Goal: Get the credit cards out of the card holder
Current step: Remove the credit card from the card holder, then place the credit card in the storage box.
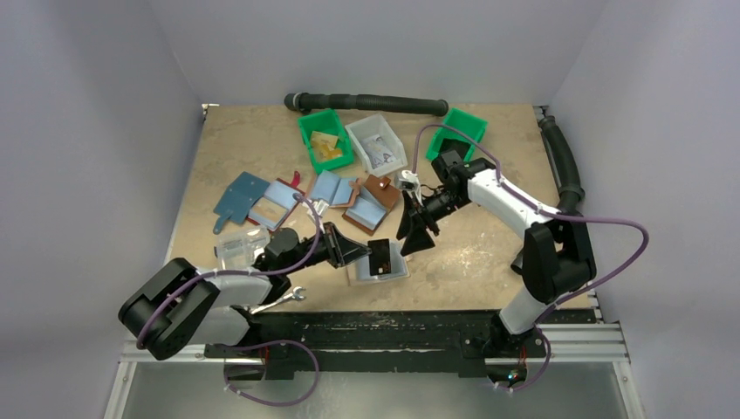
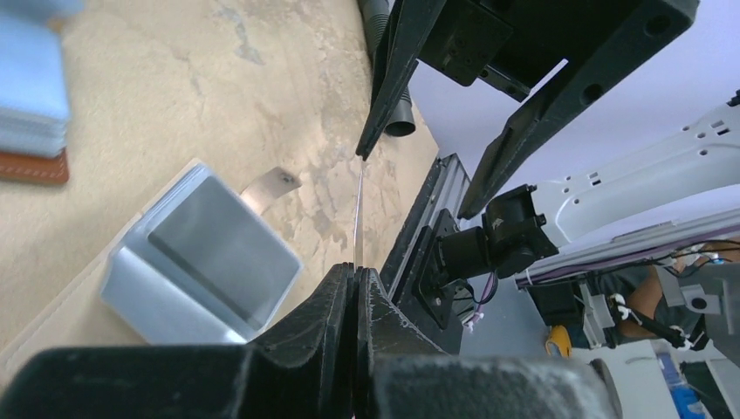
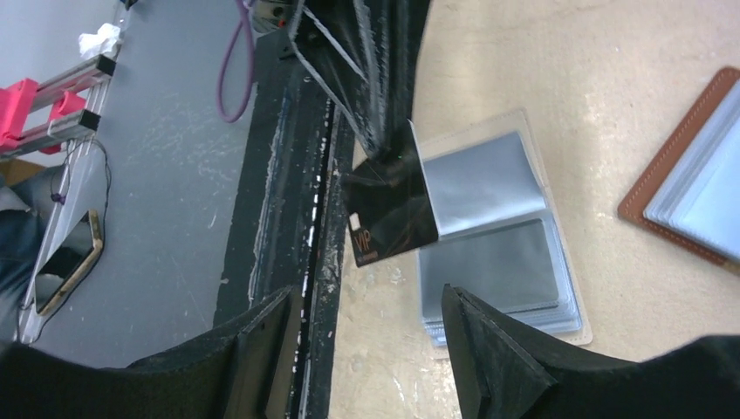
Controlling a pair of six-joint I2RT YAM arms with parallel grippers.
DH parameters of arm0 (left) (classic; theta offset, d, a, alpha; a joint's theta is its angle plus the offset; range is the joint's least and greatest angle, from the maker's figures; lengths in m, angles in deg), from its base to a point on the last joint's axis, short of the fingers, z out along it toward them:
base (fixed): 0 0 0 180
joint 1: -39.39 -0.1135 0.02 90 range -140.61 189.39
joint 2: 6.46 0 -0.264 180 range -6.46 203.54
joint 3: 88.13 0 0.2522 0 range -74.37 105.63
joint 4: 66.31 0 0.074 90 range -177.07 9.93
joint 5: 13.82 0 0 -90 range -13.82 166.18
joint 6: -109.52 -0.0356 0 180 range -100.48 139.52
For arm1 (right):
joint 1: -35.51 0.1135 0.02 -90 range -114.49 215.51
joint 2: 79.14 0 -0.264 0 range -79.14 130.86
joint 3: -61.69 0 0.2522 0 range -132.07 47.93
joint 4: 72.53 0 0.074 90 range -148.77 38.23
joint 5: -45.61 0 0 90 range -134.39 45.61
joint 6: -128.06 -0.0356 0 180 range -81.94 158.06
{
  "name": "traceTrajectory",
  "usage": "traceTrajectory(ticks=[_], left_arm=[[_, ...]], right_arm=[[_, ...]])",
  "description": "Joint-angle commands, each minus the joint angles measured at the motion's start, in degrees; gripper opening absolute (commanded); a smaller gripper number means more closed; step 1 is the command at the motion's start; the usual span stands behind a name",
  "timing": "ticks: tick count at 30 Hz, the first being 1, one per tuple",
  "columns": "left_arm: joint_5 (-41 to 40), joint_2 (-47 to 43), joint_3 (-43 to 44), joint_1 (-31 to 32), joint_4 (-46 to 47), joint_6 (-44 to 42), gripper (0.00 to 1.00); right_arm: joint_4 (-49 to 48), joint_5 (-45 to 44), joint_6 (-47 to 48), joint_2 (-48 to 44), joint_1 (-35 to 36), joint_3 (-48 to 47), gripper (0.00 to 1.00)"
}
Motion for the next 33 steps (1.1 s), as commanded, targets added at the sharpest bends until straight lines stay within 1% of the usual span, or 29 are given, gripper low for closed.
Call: traceTrajectory(ticks=[1,2,5,12,17,19,23,33], left_arm=[[4.6,2.0,4.5,0.0,2.5,-4.2,0.00],[5.1,2.5,5.1,0.1,2.5,-4.6,0.00],[6.2,3.7,7.2,0.7,1.9,-5.5,0.00],[7.3,5.7,10.1,1.9,0.9,-7.0,0.00],[7.5,6.7,10.9,2.4,0.8,-7.3,0.00],[6.8,6.9,11.0,2.5,-0.3,-7.7,0.00],[4.2,6.7,11.4,2.5,-5.3,-9.3,0.00],[1.7,4.9,11.2,2.5,-9.7,-11.5,0.00]], right_arm=[[9.0,5.2,11.0,-0.7,-0.1,-3.5,0.69],[10.7,5.5,12.5,-0.3,-0.1,-3.9,0.69],[10.5,5.3,12.7,0.3,-0.2,-3.9,0.70],[7.7,4.3,9.4,0.5,-0.1,-3.1,0.68],[7.1,4.0,8.8,0.5,-0.1,-3.1,0.67],[7.3,3.7,8.9,0.5,-0.1,-3.5,0.67],[9.9,2.6,11.3,0.3,-0.2,-4.5,0.66],[12.9,1.4,14.8,0.3,-0.4,-4.8,0.65]])
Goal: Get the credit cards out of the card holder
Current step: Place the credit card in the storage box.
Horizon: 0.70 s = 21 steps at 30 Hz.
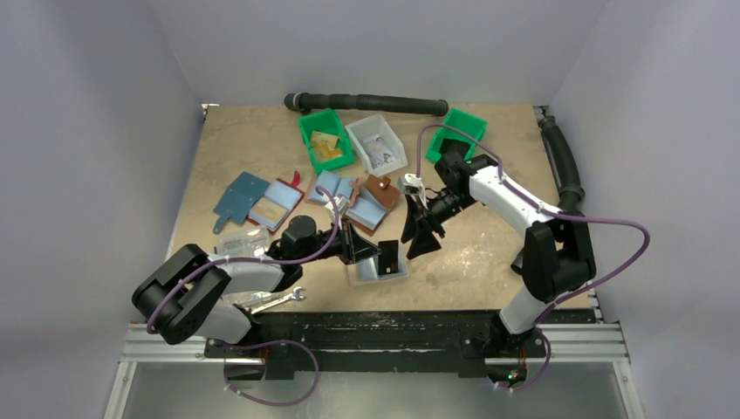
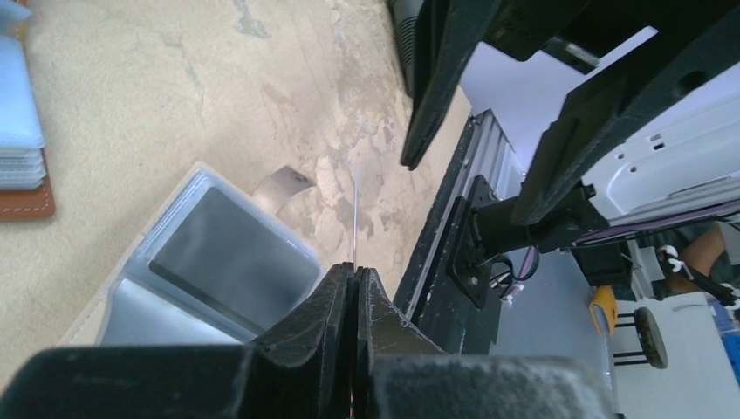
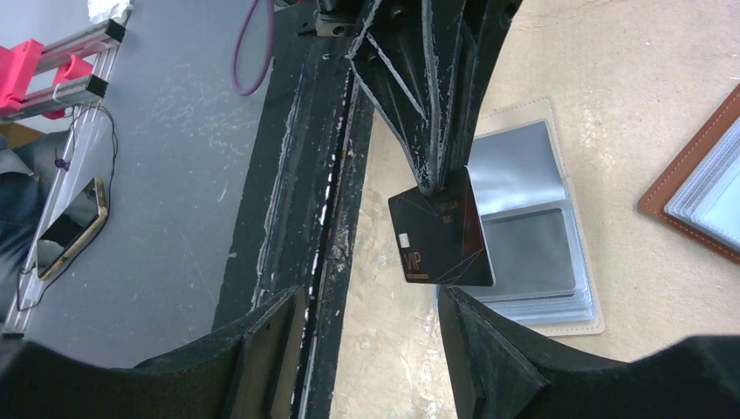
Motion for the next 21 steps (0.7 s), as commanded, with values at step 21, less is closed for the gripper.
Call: traceTrajectory(ticks=[21], left_arm=[[1.4,0.2,4.3,3.9,-0.2,-4.5,0.00]], right_arm=[[-8.9,-3.1,-9.1,0.6,0.1,1.2,0.64]])
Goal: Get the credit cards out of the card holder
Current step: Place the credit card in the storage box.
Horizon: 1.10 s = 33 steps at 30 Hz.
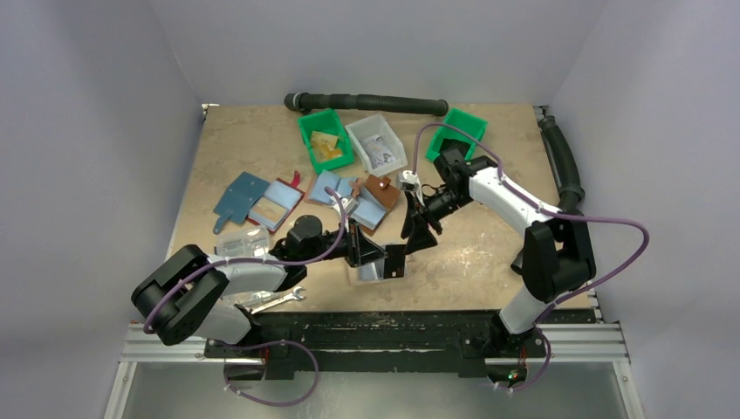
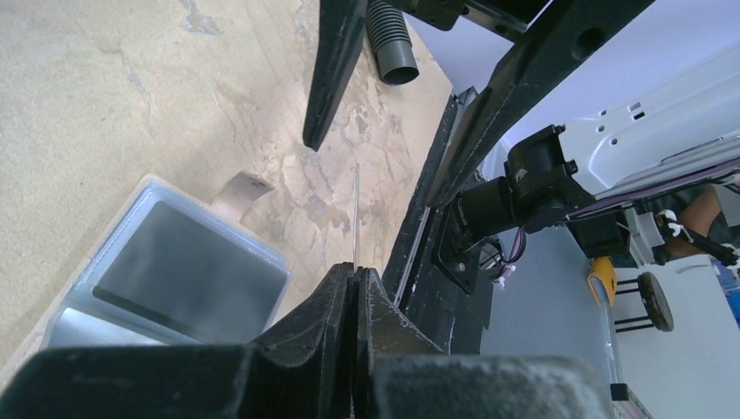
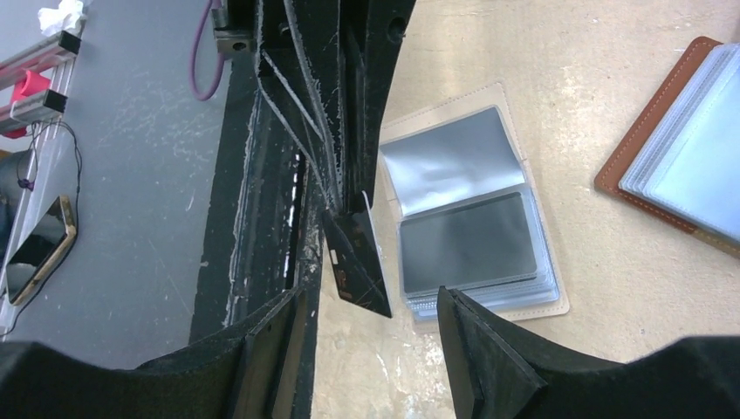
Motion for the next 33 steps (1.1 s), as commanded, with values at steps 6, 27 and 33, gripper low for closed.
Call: traceTrajectory(ticks=[6,27,33], left_arm=[[0.2,2.2,2.7,1.5,3.8,-1.4,0.00],[-7.3,-4.8,3.0,1.5,-8.4,-6.1,0.26],[-16.8,-13.5,3.6,1.3,-19.9,-10.3,0.48]], right_arm=[[-1.4,0.8,-1.4,2.0,2.1,0.9,0.58],[1.7,-0.9,0.5,4.7,5.1,-1.8,0.00],[-0.3,-1.7,-1.9,3.5,2.1,-2.0,0.00]])
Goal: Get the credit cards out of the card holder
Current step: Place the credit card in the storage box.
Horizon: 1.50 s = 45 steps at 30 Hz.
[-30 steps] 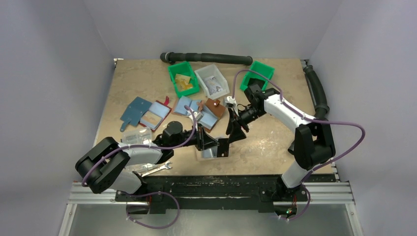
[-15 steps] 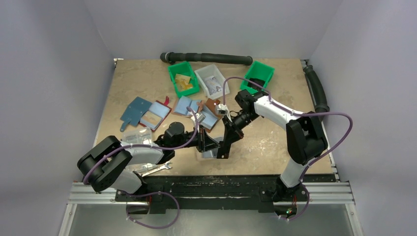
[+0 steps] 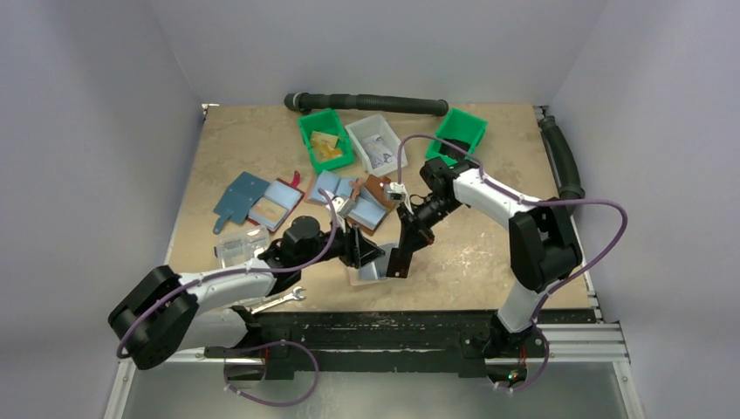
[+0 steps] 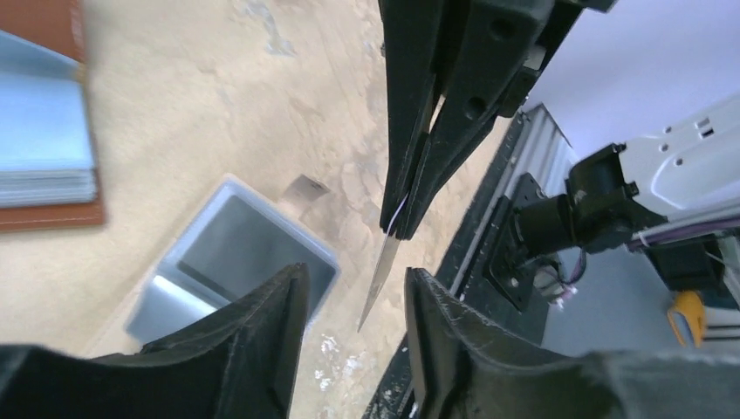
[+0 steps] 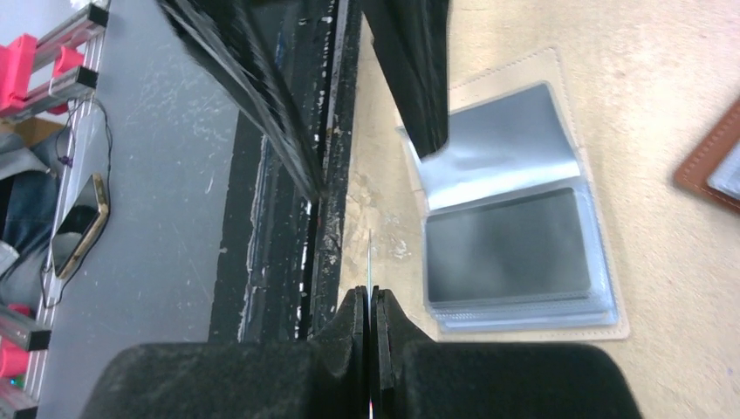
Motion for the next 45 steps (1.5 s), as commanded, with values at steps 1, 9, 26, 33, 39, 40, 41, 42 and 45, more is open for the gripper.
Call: traceTrajectory(ticks=[1,9,26,33,39,40,41,42,45], left_arm=[[-10.2,-7.3,2.4,-0.5,-8.7,-4.7,0.56],[-27.5,-18.3,0.6,-1.1,-19.8,-2.1,1.00],[-27.8,-26.8,-1.1,-1.5,-25.6,-2.8,1.00],[-28.0,-28.9,-2.0,-1.6,-27.2,-3.0,1.00],[-28.3,-30.1,-2.8,-1.6,-27.6,-2.9,1.00],[-28.4,-30.2,-2.8,-1.6,-27.7,-3.0,1.00],[-28.5,-30.2,-2.7,-1.6,-27.9,-3.0,1.00],[-28.5,-30.3,-2.7,-1.7,-28.0,-3.0,1.00],[-28.7,-30.5,-2.7,-1.7,-28.5,-2.9,1.00]], right_arm=[[-1.7,-0.9,-2.1,-2.3,-2.9,-2.0,0.00],[-9.8,-3.4,-9.8,-6.6,-10.3,-0.9,0.00],[-20.6,-26.2,-23.5,-2.1,-20.7,-21.8,0.00],[-27.9,-36.1,-29.4,2.1,-21.8,-28.6,0.00],[-27.5,-39.8,-30.1,7.8,-22.1,-35.9,0.00],[-27.3,-40.2,-30.2,9.1,-22.2,-37.0,0.00],[-27.2,-40.5,-30.3,9.9,-22.2,-38.0,0.00],[-27.1,-40.8,-30.5,10.8,-22.2,-38.9,0.00],[-26.8,-41.4,-30.8,12.9,-22.3,-40.8,0.00]])
